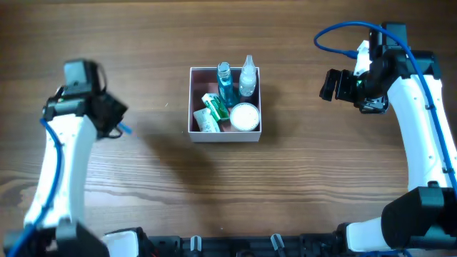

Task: Pack container
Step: 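Lower the razor into the box with the left gripper and release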

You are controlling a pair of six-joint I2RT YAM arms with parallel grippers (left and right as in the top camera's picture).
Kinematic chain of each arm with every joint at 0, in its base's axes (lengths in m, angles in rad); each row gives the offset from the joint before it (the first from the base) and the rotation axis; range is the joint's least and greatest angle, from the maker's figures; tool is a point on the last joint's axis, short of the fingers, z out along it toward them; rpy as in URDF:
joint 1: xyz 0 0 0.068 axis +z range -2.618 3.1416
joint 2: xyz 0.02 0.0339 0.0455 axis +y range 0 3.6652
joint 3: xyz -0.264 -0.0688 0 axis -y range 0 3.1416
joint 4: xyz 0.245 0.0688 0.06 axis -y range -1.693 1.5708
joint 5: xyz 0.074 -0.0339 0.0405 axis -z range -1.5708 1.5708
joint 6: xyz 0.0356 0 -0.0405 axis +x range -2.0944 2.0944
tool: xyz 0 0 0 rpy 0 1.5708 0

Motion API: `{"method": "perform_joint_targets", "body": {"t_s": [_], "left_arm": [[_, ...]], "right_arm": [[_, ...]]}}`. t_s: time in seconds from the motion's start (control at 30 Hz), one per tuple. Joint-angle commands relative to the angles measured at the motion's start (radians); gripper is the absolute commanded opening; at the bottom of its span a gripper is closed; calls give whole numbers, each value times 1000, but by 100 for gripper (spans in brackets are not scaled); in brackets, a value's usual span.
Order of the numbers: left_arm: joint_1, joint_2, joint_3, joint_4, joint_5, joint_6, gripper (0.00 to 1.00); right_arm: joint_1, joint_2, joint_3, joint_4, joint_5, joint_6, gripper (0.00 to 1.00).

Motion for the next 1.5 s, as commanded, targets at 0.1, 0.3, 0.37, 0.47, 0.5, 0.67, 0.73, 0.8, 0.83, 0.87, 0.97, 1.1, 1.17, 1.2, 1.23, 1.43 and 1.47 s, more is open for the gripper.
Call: {"method": "perform_joint_targets", "body": {"t_s": [0.1,0.3,0.37,0.47,0.5,0.67,0.73,0.8,0.83,0.87,0.97,1.1,1.17,1.2,1.23,1.43,1.47], "left_arm": [[-300,-37,105,82,1,251,4],[-450,46,105,185,2,351,4],[-473,82,105,200,2,377,4],[-491,160,105,215,5,385,4],[-491,182,105,218,10,385,4],[-491,279,105,234,31,385,4],[-491,306,105,236,31,385,4],[-491,334,105,238,32,385,4],[-491,348,105,238,32,385,4],[-491,360,105,237,31,385,5],[-491,389,105,236,32,385,12],[-491,395,105,236,35,385,40],[-491,395,105,236,35,385,48],[-491,395,105,233,35,385,53],[-491,393,105,229,35,385,53],[-491,378,105,212,35,384,58],[-491,374,105,209,35,384,59]], "right_arm": [[1,9,-2,3,-13,-13,100],[1,9,-2,3,-13,-13,100],[1,9,-2,3,-13,-13,100],[1,9,-2,3,-13,-13,100],[1,9,-2,3,-13,-13,100],[1,9,-2,3,-13,-13,100],[1,9,-2,3,-13,-13,100],[1,9,-2,3,-13,-13,100],[1,9,-2,3,-13,-13,100],[1,9,-2,3,-13,-13,100],[1,9,-2,3,-13,-13,100],[1,9,-2,3,-13,-13,100],[1,9,-2,3,-13,-13,100],[1,9,-2,3,-13,-13,100],[1,9,-2,2,-13,-13,100],[1,9,-2,2,-13,-13,100],[1,9,-2,2,-13,-13,100]]}}
